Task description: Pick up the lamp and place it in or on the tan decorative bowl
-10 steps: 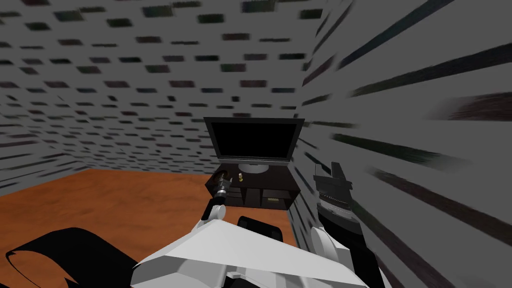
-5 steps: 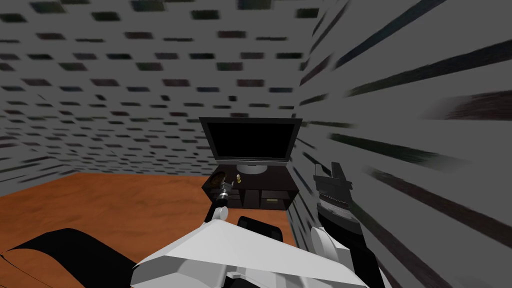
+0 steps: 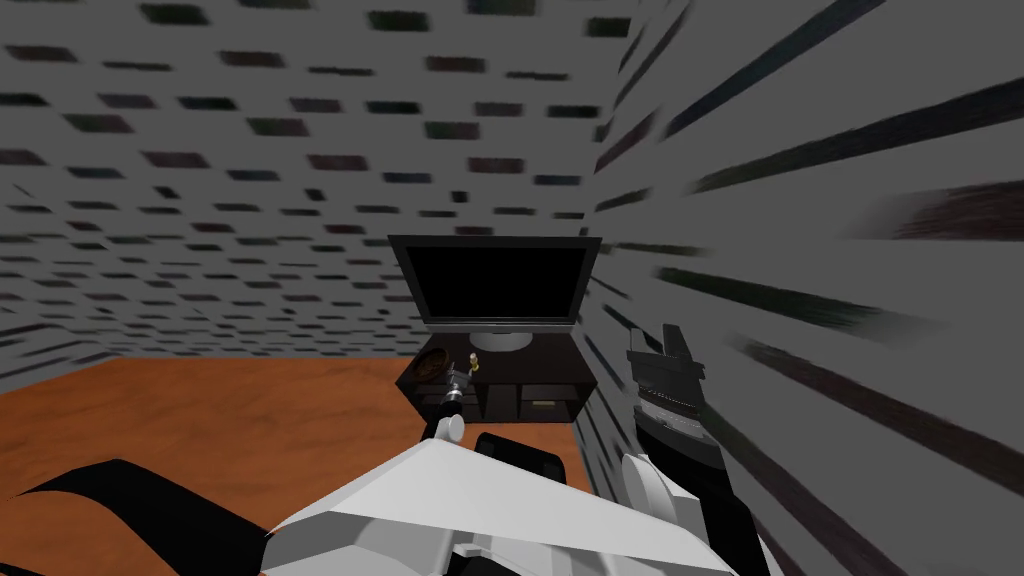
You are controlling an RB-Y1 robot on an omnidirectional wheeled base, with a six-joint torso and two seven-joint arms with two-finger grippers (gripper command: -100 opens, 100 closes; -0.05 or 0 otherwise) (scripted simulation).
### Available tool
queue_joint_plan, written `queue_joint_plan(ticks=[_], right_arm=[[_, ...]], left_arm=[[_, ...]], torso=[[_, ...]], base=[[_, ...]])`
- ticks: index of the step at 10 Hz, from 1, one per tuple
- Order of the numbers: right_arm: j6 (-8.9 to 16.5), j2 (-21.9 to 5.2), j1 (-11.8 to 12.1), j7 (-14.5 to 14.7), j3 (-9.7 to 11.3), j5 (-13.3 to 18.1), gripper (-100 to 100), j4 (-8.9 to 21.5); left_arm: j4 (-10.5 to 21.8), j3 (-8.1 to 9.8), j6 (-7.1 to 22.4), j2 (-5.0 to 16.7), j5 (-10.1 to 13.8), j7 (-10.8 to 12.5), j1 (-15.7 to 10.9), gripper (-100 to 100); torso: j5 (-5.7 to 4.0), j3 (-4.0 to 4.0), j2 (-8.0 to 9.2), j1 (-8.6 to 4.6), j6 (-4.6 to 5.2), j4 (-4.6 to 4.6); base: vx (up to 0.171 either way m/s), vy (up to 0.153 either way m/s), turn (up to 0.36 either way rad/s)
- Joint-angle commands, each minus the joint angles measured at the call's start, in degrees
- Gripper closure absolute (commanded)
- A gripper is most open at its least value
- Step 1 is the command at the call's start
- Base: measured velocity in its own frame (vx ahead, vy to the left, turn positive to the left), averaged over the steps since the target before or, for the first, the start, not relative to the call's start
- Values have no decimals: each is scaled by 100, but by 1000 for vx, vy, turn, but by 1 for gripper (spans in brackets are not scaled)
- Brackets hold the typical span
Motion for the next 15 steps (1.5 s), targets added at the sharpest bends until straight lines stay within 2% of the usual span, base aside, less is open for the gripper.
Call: queue_joint_plan(ticks=[1,4,7,8,9,10,15], right_arm=[[0,0,0,0,0,0,0,0],[0,0,0,0,0,0,0,0],[0,0,0,0,0,0,0,0],[0,0,0,0,0,0,0,0],[0,0,0,0,0,0,0,0],[0,1,-1,0,0,0,0,0],[0,1,0,0,0,0,0,0]], left_arm=[[277,-92,-73,-115,196,8,-104,-100],[607,-182,-180,-454,471,2,-267,-100],[758,-196,-254,-829,618,0,-367,-100],[710,-196,-230,-749,594,1,-334,-100],[725,-194,-235,-761,600,0,-348,0],[822,-243,-373,-703,571,174,-310,-100],[822,-243,-373,-703,571,174,-310,-100]], torso=[[0,0,0,0,0,0],[2,1,3,10,0,0],[3,1,2,13,-1,0],[2,2,4,12,-1,1],[-1,9,17,-2,-2,3],[-3,13,23,-10,-1,5],[-4,13,23,-17,-2,5]], base=[[69,54,-65],[55,64,-37],[58,73,-16],[8,20,-8],[0,0,0],[-5,7,-19],[1,-1,2]])
